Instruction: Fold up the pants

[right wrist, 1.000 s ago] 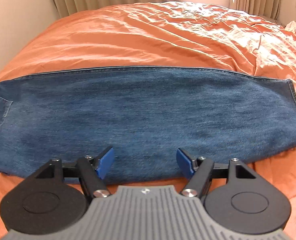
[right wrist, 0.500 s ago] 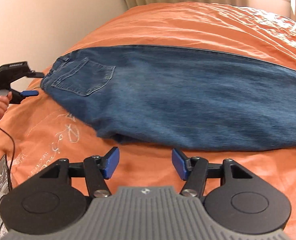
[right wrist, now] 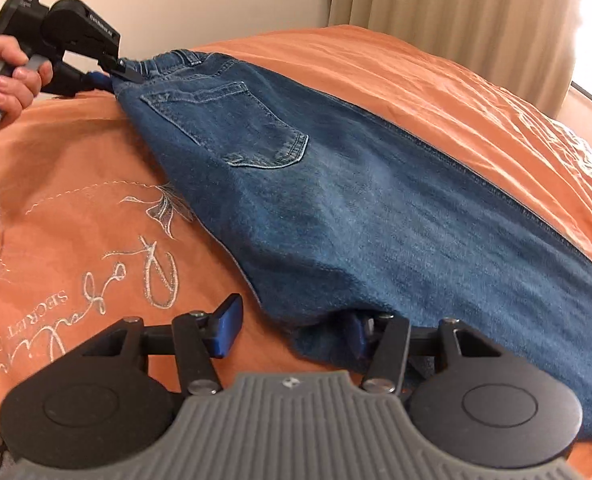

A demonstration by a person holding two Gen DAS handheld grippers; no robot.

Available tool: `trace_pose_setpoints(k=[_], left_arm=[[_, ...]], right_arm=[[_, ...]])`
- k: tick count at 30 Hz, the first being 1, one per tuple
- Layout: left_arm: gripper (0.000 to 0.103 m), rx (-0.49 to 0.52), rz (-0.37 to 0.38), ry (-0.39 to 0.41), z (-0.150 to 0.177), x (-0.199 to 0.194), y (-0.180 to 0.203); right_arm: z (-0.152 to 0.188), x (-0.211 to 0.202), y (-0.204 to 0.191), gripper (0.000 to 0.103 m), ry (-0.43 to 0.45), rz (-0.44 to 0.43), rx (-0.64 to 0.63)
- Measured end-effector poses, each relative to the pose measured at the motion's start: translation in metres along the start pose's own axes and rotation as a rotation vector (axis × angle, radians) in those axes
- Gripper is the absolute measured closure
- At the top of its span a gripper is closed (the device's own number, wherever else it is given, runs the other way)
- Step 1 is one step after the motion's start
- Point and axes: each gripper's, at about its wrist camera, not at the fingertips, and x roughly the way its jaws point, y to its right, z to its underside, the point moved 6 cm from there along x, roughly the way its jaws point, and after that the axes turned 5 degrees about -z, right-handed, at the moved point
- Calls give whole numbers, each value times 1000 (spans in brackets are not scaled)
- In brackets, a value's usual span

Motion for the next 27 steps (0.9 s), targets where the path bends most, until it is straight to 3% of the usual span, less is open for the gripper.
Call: trace_pose_setpoints(k=[1, 5, 14, 17, 22, 24, 27], left_arm=[[85, 16, -7, 9, -2, -4, 4], [86, 137, -58, 46, -9, -10, 19], [88, 317, -263, -61, 20, 40, 10], [80, 407, -319, -36, 26, 41, 23], [51, 520, -410, 21, 23, 14, 46], [50, 548, -426, 76, 21, -7, 56], [48, 591, -398, 137, 19, -38, 86]], right_arm=[[-2, -2, -1, 85, -1, 6, 1], [-3, -32, -11, 99, 51, 18, -26], [38, 9, -4, 103, -71, -62, 184], [42, 5, -3, 103, -65, -72, 196], [44, -29, 18, 103, -16, -72, 255], [46, -48, 33, 102, 18, -45, 283], [54, -83, 73, 87, 66, -4, 365]])
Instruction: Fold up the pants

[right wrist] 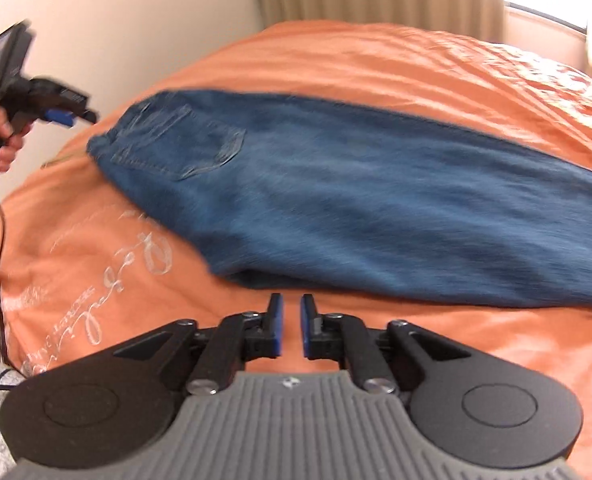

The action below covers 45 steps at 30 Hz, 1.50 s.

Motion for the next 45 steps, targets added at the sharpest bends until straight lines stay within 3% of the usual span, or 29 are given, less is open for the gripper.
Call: trace_pose_setpoints(k=[2, 7, 12, 15, 22, 28, 34, 42, 45], left_arm=[[48, 11, 60, 20, -16, -21, 15], [48, 49, 203, 40, -32, -61, 81], [51, 131, 299, 14, -36, -73, 165], [53, 178, 407, 0, -33, -81, 219], [53, 436, 663, 44, -40, -116, 388], [53, 650, 841, 81, -41, -133, 537], [53, 861, 997, 99, -22, -144, 668], [50, 1030, 1077, 64, 7, -127, 782], [50, 1024, 1117, 8, 16, -119, 804]], right_arm=[[-6, -22, 34, 78, 32, 21, 79], [-10, -86, 135, 68, 105, 107, 277], [-4, -151, 240, 68, 166, 178, 453], [5, -186, 304, 68, 213, 207, 557], [29, -223, 418, 67, 325, 240, 747], [40, -208, 471, 67, 361, 239, 831], [48, -187, 502, 68, 390, 241, 897], [55, -163, 522, 69, 418, 222, 952], [60, -157, 529, 79, 433, 217, 973]])
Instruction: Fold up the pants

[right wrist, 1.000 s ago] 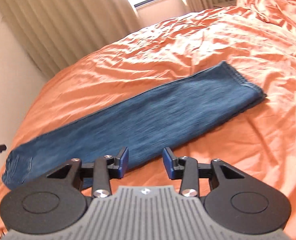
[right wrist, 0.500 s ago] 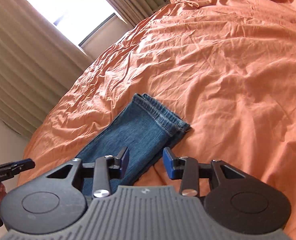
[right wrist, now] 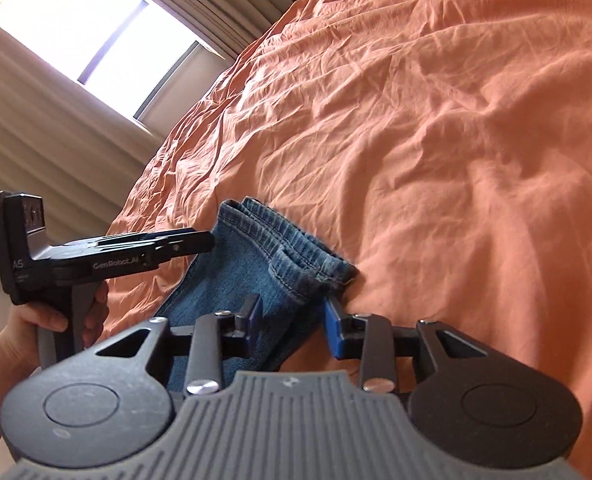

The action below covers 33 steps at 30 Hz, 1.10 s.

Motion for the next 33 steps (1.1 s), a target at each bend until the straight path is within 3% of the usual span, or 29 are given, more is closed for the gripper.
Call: trace_pose_setpoints(k=[2, 6, 10, 16, 20, 28, 31, 33], left_arm=[[51, -13, 27, -11, -2, 11, 3], [86, -24, 38, 38, -3, 6, 8], [93, -25, 2, 102, -7, -12, 15], [93, 3, -92, 149, -27, -28, 22], [93, 8, -93, 148, -34, -21, 27], [90, 51, -112, 68, -20, 21, 30], [76, 15, -121, 48, -18, 26, 25], [67, -34, -117, 49, -18, 22, 20]], right_arm=[[-1, 1, 4, 85, 3, -3, 13], [-1, -6, 2, 97, 27, -16, 3], [-2, -16, -13, 101, 61, -10, -64], [-12, -30, -45, 102, 120, 59, -214], [-18, -30, -37, 103, 116, 103, -195], [-11, 1, -5, 101, 35, 136, -138], [-11, 1, 2, 95, 24, 115, -97], [-14, -4, 4, 72, 17, 93, -55]])
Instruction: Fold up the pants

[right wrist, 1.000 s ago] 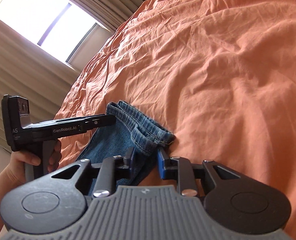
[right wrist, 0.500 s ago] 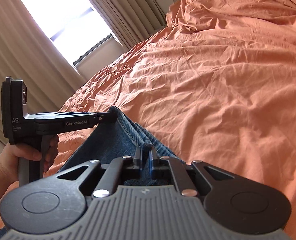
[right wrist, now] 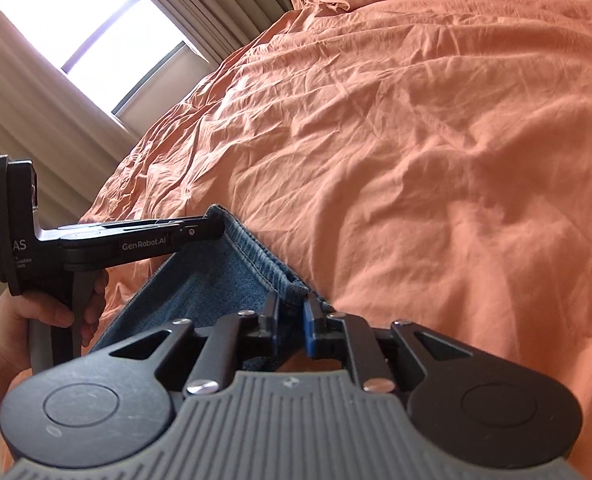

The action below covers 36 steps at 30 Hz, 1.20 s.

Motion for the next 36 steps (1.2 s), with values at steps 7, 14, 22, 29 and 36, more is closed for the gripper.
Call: trace_pose_setpoints(k=[7, 14, 22, 29, 36], left_arm=[[59, -89, 11, -16, 9, -43, -18], [60, -185, -24, -70, 52, -112, -47], [77, -306, -140, -133, 136, -159, -84], [87, -319, -263, -162, 183, -141, -108], [92, -336, -302, -146, 179, -115, -129]], right_arm=[[16, 6, 20, 56, -110, -169, 250], [16, 38, 40, 71, -125, -259, 403], [-2, 27, 24, 97, -112, -263, 325], [-22, 9, -18, 99, -86, -223, 140], [-24, 1, -29, 99, -98, -194, 85]])
